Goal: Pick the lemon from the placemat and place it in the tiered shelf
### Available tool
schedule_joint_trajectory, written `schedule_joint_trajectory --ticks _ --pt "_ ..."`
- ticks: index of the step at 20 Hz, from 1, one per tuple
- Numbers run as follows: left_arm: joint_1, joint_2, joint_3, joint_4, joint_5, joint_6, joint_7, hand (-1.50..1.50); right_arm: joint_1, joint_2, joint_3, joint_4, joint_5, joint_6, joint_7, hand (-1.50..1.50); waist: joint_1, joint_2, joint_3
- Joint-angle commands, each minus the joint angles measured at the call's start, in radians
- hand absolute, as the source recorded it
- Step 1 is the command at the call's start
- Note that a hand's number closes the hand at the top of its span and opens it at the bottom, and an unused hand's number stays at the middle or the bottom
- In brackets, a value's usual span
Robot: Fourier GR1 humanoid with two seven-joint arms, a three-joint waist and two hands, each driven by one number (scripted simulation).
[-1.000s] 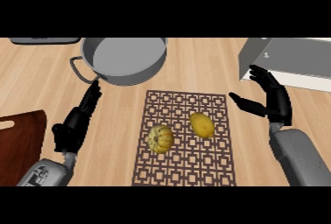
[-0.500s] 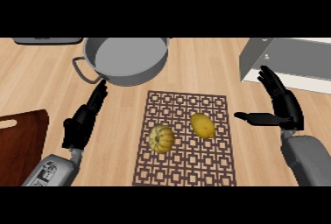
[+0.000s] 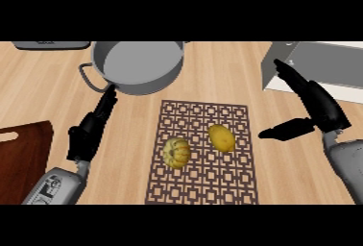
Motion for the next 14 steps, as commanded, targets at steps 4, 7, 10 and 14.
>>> schedule_joint_trajectory --ticks 4,7,10,14 --pt "0.005 0.007 0.019 0.004 0.002 -0.026 -0.008 0.0 -0.067 -0.116 0.17 -0.187 0.105 0.162 0.321 -1.5 0.003 -0.002 -0.001" --pt "-0.035 -0.023 0.021 0.07 -0.016 -0.026 -0.039 0.0 -0.171 -0.134 0.196 -0.213 0.117 0.241 0.478 -1.5 0.003 0.004 -0.001" --pt "0.062 -0.018 -0.01 -0.081 -0.043 -0.004 0.026 0.0 -0.121 -0.122 0.19 -0.296 0.146 0.254 0.552 -1.5 0.014 0.002 0.001" --pt "0.038 -0.045 0.045 0.014 -0.05 -0.057 -0.033 0.0 -0.073 -0.017 0.217 -0.404 0.212 0.255 0.657 -1.5 0.009 0.005 0.001"
